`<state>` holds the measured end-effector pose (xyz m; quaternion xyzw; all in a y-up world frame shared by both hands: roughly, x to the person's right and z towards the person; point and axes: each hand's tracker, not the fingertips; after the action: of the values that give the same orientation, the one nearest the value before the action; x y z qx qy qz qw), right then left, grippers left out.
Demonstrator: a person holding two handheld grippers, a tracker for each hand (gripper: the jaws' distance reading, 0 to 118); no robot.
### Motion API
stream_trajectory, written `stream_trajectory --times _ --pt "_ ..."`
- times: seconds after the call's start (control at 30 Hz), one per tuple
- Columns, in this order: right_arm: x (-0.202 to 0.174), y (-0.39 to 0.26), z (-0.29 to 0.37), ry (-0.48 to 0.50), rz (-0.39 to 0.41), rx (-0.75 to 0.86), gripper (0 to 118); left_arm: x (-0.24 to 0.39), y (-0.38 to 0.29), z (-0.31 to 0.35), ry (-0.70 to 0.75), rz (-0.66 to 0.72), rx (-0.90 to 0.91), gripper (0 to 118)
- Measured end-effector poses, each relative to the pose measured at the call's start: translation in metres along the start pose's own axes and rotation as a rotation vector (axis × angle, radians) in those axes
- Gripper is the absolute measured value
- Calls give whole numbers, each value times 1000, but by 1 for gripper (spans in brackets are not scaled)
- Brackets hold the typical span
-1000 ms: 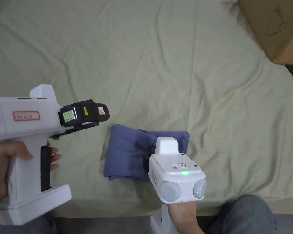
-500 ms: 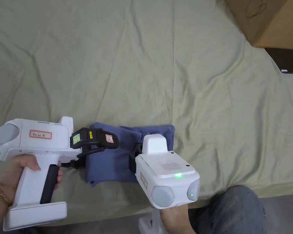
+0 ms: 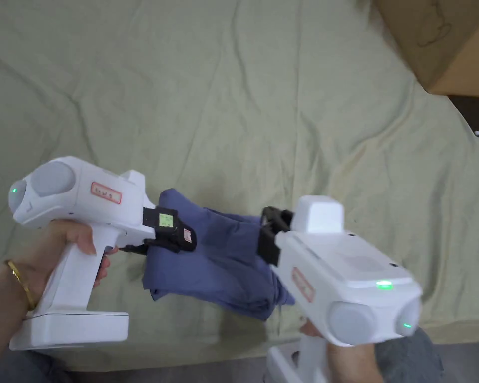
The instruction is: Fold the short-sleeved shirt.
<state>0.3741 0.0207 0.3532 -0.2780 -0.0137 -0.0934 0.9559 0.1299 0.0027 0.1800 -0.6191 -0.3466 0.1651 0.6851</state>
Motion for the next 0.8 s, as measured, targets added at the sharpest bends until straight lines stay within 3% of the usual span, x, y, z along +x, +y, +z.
stream_trajectory --times 0.13,0.3,0.7,0.73,0.8 --pt "10 29 40 33 -15 117 0 -9 4 62 127 -66 41 18" --pt "10 45 63 12 17 206 0 -73 15 144 354 -31 79 18" --pt "-17 41 34 23 15 139 0 -222 35 251 786 189 189 20" --pt "-19 40 33 26 15 135 0 -228 33 253 817 223 195 24" --pt "-24 40 33 29 16 133 0 -240 30 252 958 215 196 54"
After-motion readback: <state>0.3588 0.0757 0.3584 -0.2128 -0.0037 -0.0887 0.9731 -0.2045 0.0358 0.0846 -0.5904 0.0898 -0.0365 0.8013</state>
